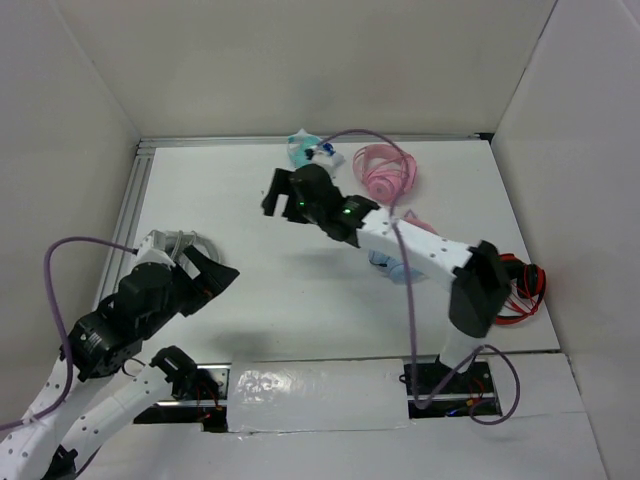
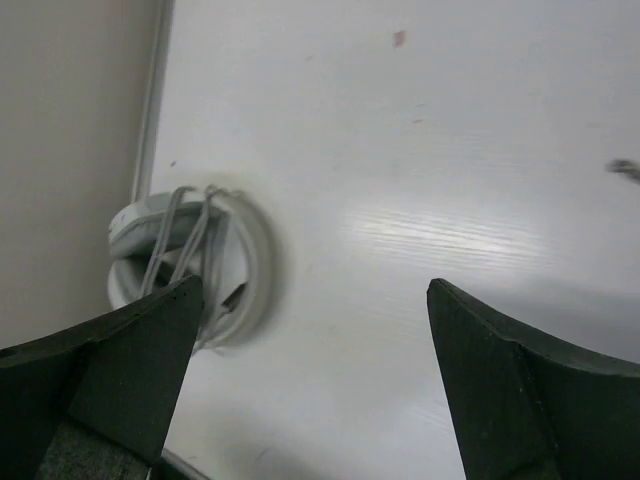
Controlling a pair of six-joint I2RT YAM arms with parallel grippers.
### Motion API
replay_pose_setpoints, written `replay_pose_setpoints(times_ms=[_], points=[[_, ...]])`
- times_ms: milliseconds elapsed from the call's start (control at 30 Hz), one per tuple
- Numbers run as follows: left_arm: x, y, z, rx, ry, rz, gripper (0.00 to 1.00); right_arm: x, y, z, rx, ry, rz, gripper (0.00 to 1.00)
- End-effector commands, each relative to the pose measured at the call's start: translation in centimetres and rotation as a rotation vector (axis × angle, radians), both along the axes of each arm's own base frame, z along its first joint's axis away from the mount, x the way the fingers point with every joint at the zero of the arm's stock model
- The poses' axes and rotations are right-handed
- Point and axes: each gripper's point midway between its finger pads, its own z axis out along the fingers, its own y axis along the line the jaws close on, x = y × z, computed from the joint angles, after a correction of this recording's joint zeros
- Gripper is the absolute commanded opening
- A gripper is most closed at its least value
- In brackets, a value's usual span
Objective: Wrap the headphones
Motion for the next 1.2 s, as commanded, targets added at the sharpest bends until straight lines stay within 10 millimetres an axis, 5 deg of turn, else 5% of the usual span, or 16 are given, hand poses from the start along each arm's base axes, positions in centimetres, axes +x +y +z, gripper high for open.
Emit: replay_pose_setpoints(times_ms=[0, 33, 67, 100, 200, 267, 300, 433, 933, 1167], points=[[1.8, -2.4, 1.5, 0.032, -0.058, -0.106, 0.99, -0.1, -8.4, 5.3, -0.027, -0.172, -0.189, 1.00], [1.6, -3.6, 1.6, 0.050, -0.075, -0.199, 0.99, -0.4, -10.3, 5.1, -0.069, -0.194, -0.209, 1.00], [2.2, -4.7, 1.1, 0.068, -0.062, -0.244, 0.99, -1.1, -12.4, 2.9, -0.120, -0.170, -0.239, 1.00], [2.8, -5.6, 1.7, 0.057, -0.088, -0.271, 0.99, -1.6, -16.0, 4.0, -0.127, -0.178, -0.337, 1.00], [4.1, -7.2, 0.9, 0.079, -0.053, -0.315, 0.99, -3.4, -22.2, 3.2, -0.128, -0.133, -0.470, 1.00], [4.8, -8.1, 0.2, 0.101, -0.033, -0.346, 0.99, -4.7, -24.7, 2.0, -0.147, -0.102, -0.513, 1.00], [4.9, -8.6, 0.3, 0.095, -0.041, -0.369, 0.99, -5.4, -26.3, 3.3, -0.118, -0.136, -0.553, 1.00], [4.9, -8.6, -1.0, 0.114, -0.012, -0.373, 0.99, -7.4, -30.7, 3.2, -0.101, -0.165, -0.686, 1.00], [3.8, -5.7, -0.6, 0.156, -0.085, -0.296, 0.99, -9.6, -34.0, 2.9, 0.008, -0.173, -0.840, 1.00], [4.1, -5.1, -1.1, 0.184, -0.065, -0.268, 0.99, -9.1, -33.0, 2.6, 0.030, -0.191, -0.798, 1.00]])
